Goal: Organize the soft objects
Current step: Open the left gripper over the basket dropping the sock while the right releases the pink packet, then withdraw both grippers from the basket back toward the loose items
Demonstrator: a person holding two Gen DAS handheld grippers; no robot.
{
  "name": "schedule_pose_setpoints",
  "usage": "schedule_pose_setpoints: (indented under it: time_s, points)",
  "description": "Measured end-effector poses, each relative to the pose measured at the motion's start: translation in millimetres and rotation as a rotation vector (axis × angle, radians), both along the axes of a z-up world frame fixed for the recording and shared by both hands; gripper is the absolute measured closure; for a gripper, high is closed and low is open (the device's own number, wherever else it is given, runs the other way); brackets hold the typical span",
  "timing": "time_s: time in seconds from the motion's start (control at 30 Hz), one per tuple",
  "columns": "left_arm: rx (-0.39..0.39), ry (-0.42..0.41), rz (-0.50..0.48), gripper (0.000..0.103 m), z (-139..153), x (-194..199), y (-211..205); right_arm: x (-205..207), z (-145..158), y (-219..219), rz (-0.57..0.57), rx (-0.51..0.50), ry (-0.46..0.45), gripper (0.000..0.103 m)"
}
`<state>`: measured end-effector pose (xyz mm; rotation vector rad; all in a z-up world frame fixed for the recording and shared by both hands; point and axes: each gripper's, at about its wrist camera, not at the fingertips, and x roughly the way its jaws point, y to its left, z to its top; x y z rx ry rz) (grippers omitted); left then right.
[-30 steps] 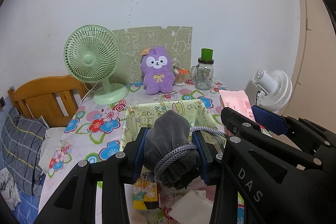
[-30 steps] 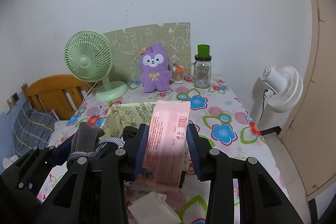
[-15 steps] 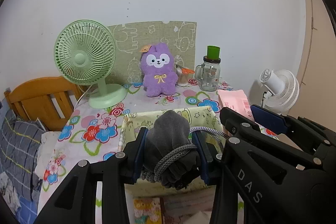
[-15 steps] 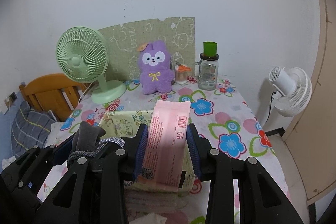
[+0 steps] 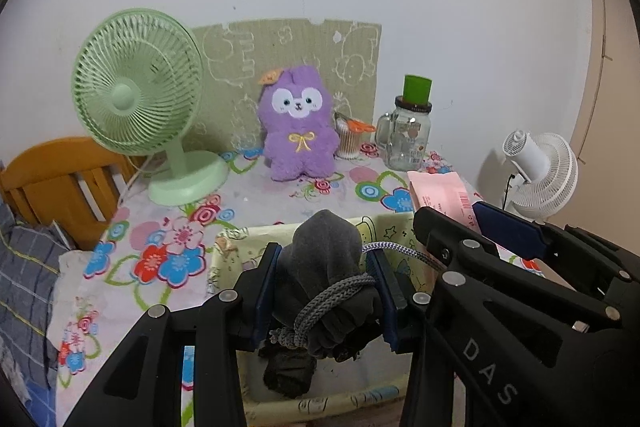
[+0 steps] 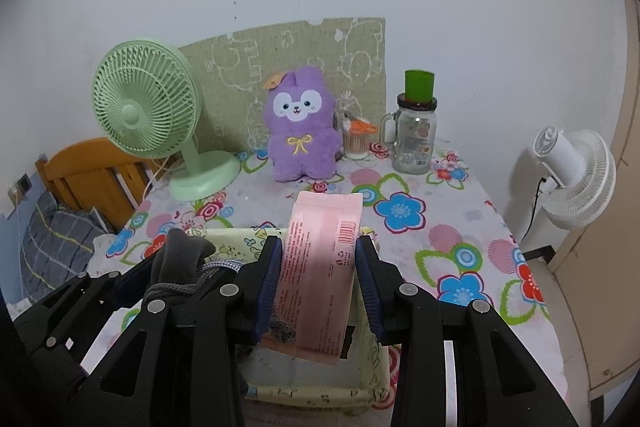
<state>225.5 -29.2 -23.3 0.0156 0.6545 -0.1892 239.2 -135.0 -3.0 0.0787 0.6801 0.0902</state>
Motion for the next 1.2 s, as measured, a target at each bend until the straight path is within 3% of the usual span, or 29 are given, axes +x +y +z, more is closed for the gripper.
schedule_pose_setpoints:
  time_s: [0.1, 0.23, 0.3, 0.63, 0.67, 0.73, 0.83, 0.93, 1.2]
  points:
    - [-0.005, 0.027, -0.012, 0.055, -8.9, 7.7, -1.5, 9.0, -8.9, -0.4, 0.006, 0.004, 0.026, 0.062]
    - [0.011, 0.058, -0.013, 0.033, -22.2, 14.1, -2.3, 20.0, -18.9, 0.3, 0.017, 0.008, 0.049, 0.062]
    - [0.005, 0.067, -0.011, 0.027, -26.6, 16.8, -0.6, 25.1, -23.5, 2.0, 0.033, 0.012, 0.063, 0.062]
    - [-0.020, 0.112, -0.014, 0.016, -40.5, 24.5, 5.3, 41.9, -41.6, 9.4, 0.072, 0.026, 0.113, 0.059]
    - [-0.022, 0.112, -0.011, 0.016, -41.2, 24.7, 6.0, 43.0, -42.7, 11.2, 0.082, 0.022, 0.119, 0.057]
    - [-0.030, 0.112, -0.005, 0.015, -42.6, 25.2, 7.5, 43.3, -44.3, 13.5, 0.092, 0.019, 0.127, 0.034]
    - [-0.043, 0.115, -0.008, 0.014, -41.6, 24.8, 8.7, 39.4, -42.0, 11.7, 0.078, 0.039, 0.100, 0.021]
    - [-0.038, 0.106, 0.002, 0.010, -37.5, 22.4, 9.9, 35.7, -37.8, 12.2, 0.072, 0.033, 0.086, 0.016]
    - [-0.038, 0.064, 0.014, 0.006, -19.0, 2.9, 12.7, 14.7, -21.7, 13.2, 0.070, 0.028, 0.060, 0.015]
